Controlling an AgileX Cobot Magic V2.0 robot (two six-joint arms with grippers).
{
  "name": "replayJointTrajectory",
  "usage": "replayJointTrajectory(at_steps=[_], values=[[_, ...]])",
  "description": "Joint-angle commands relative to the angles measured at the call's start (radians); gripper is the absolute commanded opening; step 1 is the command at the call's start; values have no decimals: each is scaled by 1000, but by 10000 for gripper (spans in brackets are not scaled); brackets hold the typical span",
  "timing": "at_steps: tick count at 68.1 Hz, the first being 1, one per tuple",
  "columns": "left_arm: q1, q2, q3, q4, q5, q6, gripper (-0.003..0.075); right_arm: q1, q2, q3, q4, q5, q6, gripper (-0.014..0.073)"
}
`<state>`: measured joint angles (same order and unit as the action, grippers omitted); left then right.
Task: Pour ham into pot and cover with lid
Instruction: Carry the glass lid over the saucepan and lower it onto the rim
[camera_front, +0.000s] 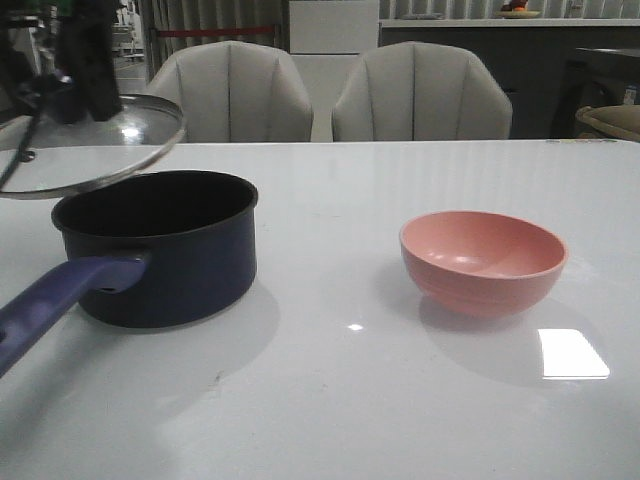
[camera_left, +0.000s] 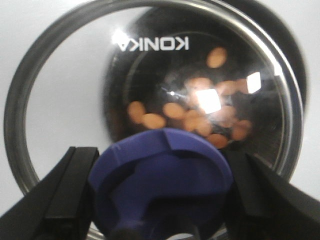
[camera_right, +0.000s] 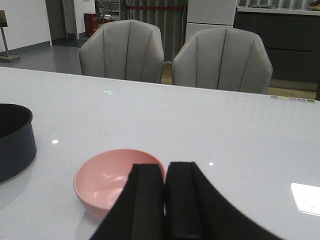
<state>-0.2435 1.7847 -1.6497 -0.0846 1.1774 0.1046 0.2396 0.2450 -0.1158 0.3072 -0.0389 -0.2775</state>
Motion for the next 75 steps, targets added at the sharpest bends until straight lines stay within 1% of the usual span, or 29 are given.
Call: replayJointTrajectory(at_steps=[1,10,25,37,75], values=[[-49,-7,-66,-8,-15,-2,226,-1,4,-29,2,-72,-5,153],[-90,54,-122,-6,18,-2,226,-1,4,-29,2,-72,-5,153],[-94,111,-180,-4,50,-11,226,-1,4,-29,2,-72,-5,153],[-92,112,-180,3,18,-11,226,-1,4,-29,2,-72,-5,153],[-76,188,-180,9,39,-13,229,-1,4,-29,2,-72,-5,153]])
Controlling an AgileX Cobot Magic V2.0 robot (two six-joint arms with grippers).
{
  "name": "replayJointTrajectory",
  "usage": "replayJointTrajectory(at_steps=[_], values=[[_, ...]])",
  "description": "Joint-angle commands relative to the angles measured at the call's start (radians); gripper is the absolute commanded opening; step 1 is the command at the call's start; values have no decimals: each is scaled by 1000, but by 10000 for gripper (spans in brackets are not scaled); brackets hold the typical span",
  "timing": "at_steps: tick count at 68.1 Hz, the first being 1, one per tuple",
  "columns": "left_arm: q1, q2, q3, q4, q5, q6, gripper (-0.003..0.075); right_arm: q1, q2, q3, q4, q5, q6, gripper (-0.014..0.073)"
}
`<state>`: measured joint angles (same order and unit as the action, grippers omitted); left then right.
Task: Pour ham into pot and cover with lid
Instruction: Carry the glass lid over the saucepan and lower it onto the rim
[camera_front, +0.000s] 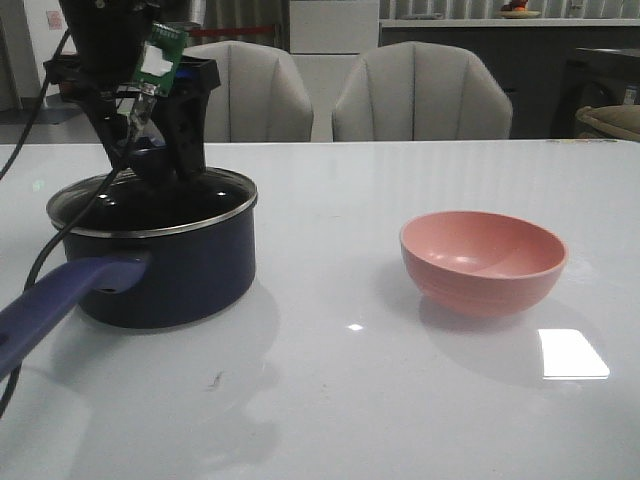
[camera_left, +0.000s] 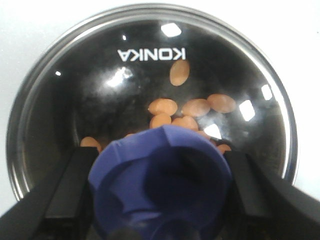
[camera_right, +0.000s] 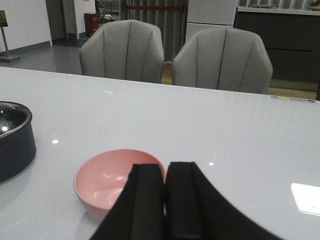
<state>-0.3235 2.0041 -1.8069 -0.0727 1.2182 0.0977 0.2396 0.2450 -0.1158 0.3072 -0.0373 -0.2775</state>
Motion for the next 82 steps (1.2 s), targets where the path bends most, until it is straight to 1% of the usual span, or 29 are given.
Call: replayJointTrajectory(at_steps=[1,6,10,16,17,23,27,49,82], values=[[4,-30,-23,-3,-2,-6,229,-1,4,-29,2,-74,-5,153],[4,-30,-23,-3,-12,-6,233,-1,4,-29,2,-74,-5,153],[4,-30,-23,-3,-23,-6,262,-1,4,-29,2,-74,-5,153],[4,-30,-23,-3,-29,-6,389,-1,4,-29,2,-74,-5,153],[4,-30,-23,-3,-32,-6,423,-1,4,-29,2,-74,-5,153],[4,-30,-23,-3,-39,-6,530,-1,4,-29,2,-74,-5,153],[4,-30,-23,-3,-41,-6,576,-1,4,-29,2,-74,-5,153],[4,-30,-23,-3,-47,-6,575,-1,4,-29,2,-74,-5,153],[5,-90,-23,-4,-114,-12,575,-1,4,-29,2,-74,-5,153]])
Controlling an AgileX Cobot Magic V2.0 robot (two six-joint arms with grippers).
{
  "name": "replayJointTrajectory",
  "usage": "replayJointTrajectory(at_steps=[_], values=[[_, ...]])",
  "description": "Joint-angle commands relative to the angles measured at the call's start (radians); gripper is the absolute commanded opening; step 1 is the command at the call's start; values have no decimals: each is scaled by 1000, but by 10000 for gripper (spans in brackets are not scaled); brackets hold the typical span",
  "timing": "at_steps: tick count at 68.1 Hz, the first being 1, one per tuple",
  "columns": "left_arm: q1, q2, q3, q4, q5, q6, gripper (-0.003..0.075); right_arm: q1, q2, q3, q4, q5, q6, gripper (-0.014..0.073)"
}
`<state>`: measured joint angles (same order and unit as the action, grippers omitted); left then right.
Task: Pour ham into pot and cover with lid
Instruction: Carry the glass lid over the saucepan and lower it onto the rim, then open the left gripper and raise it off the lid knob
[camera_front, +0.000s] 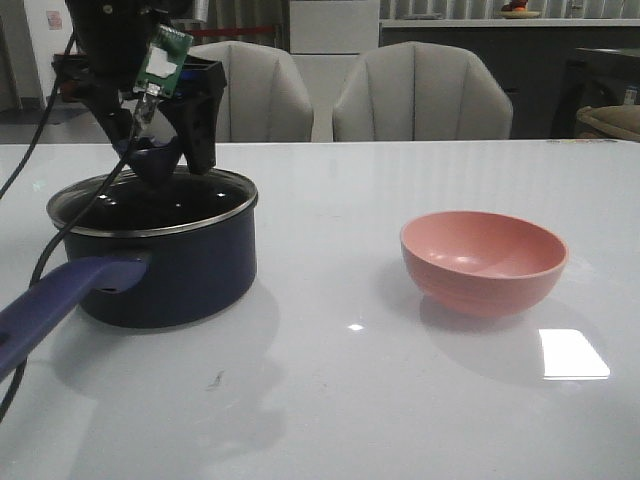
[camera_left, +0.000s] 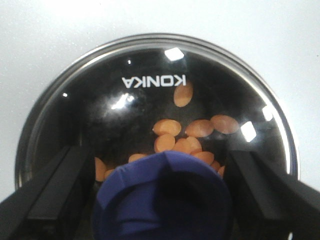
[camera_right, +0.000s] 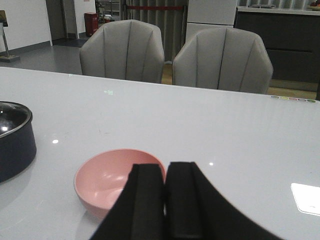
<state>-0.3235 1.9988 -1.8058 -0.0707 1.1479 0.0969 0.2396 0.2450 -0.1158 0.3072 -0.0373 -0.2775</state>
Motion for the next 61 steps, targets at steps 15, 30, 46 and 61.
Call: replayJointTrajectory(at_steps=[15,30,46,61], values=[[15,-167,-24,-5,-60,-13,573,-1,4,-29,2,-74,-5,153],[15,-277,-24,46,16,-13,572,-1,4,-29,2,-74,-5,153],[15,-474,109,84,-6,-11,572,-1,4,-29,2,-74,-5,153],[15,-771,423,56,-180,-11,572,-1,4,-29,2,-74,-5,153]])
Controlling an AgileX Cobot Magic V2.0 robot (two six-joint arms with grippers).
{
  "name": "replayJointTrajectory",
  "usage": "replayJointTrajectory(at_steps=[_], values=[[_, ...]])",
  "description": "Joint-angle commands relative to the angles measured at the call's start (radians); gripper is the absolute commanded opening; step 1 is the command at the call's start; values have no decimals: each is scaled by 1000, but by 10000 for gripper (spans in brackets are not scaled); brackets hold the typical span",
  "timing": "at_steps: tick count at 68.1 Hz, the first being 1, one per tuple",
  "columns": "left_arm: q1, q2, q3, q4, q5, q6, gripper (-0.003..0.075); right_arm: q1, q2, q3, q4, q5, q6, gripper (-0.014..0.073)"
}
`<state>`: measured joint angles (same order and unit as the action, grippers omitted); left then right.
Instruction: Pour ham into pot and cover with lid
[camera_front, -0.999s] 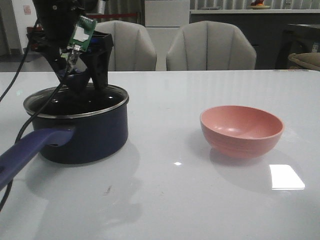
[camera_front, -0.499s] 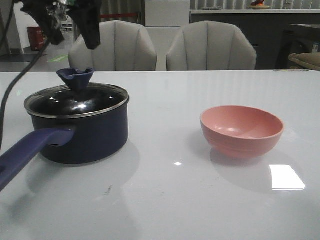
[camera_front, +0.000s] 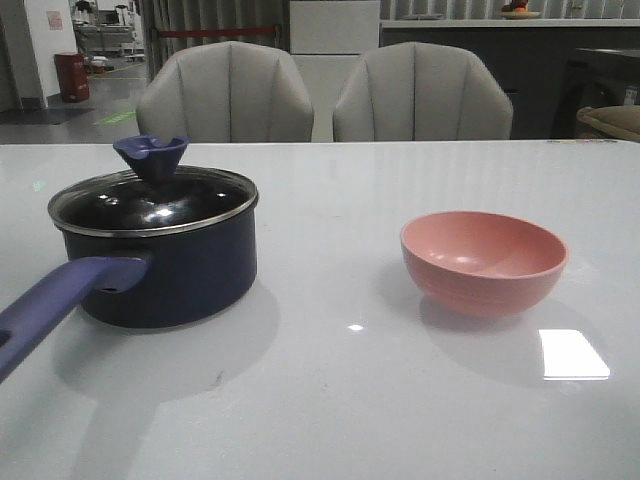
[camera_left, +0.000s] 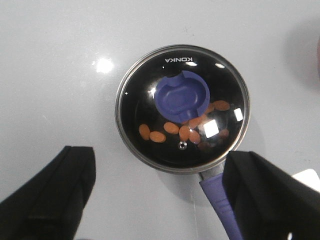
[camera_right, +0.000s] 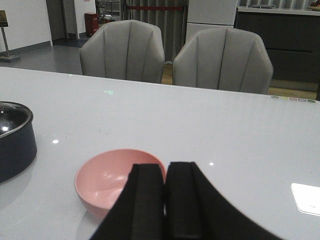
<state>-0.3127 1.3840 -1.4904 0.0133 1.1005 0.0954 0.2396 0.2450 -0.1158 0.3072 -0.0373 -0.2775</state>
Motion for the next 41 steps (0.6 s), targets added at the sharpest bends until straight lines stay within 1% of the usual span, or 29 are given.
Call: replayJointTrajectory(at_steps=[1,3,4,5,6,9,10,11,12,15,16,23,24,29,35,41], values=[[4,-156,108,-28,-133,-9,572,-1,4,-29,2,-74,-5,153],[4,-205,160,-38,-172,-9,572,-1,4,-29,2,-74,-5,153],[4,-257,214,-46,-214,-9,572,-1,4,-29,2,-74,-5,153],[4,-257,214,-46,-214,-9,572,-1,4,-29,2,-74,-5,153],[4,-299,256,-51,-247,-9,572,-1,4,-29,2,-74,-5,153],[4,-351,299,-56,-281,-9,572,-1,4,-29,2,-74,-5,153],[4,-384,343,-63,-313,-9,572,-1,4,-29,2,-74,-5,153],[4,-384,343,-63,-313,-9,572,-1,4,-29,2,-74,-5,153],[4,-437,385,-70,-341,-9,572,-1,4,-29,2,-74,-5,153],[4,-479,426,-76,-367,-9,572,-1,4,-29,2,-74,-5,153],[4,-520,476,-81,-397,-9,572,-1,4,-29,2,-74,-5,153],[4,-646,587,-81,-443,-9,571,-1,4,-29,2,-74,-5,153],[4,-684,630,-81,-454,-9,567,-1,4,-29,2,-74,-5,153],[4,-766,695,-81,-477,-9,554,-1,4,-29,2,-74,-5,153],[4,-866,786,-81,-508,-9,510,-1,4,-29,2,-74,-5,153],[4,-971,880,-81,-535,-9,417,-1,4,-29,2,-74,-5,153]])
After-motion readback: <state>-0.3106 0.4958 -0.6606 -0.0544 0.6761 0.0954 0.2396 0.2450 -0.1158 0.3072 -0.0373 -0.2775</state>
